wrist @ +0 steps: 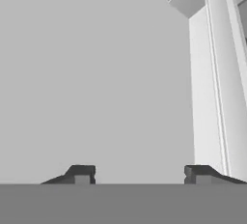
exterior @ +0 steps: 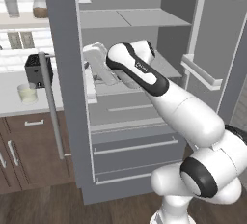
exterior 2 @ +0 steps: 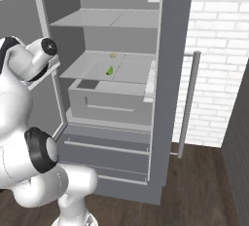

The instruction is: Grab a lemon wedge from the fridge and one ice cube from the ice bowl, and put them in the glass of lemonade.

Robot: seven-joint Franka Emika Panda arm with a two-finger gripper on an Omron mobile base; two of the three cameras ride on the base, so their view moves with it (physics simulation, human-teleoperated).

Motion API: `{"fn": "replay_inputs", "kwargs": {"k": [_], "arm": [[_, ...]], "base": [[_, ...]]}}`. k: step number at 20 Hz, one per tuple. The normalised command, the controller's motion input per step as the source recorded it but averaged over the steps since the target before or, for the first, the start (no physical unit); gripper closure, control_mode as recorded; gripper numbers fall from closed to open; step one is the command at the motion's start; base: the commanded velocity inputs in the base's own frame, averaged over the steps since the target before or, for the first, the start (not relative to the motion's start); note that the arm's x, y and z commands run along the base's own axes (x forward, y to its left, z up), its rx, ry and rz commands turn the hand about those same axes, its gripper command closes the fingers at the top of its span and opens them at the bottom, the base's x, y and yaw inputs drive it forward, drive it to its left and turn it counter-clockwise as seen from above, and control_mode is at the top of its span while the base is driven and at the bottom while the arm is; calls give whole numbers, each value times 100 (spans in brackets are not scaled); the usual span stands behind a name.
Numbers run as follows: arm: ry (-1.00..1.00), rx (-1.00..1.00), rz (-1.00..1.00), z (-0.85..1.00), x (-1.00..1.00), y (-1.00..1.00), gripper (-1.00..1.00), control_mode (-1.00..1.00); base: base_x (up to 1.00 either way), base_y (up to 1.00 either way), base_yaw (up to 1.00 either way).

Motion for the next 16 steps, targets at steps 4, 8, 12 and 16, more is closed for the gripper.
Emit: {"fn": "replay_inputs", "kwargs": {"k": [4,8,12,16], "arm": [[3,-3,0,33,-23,57,-100,-100],[0,0,-3,36,-54,-22,-100,-100],[0,0,-7,47,-80,-67,-100,-100],[0,-3,-9,33,-86,-65,-100,-100]], "base": [[0,0,0],[0,0,0],[0,0,0],[0,0,0]]}}
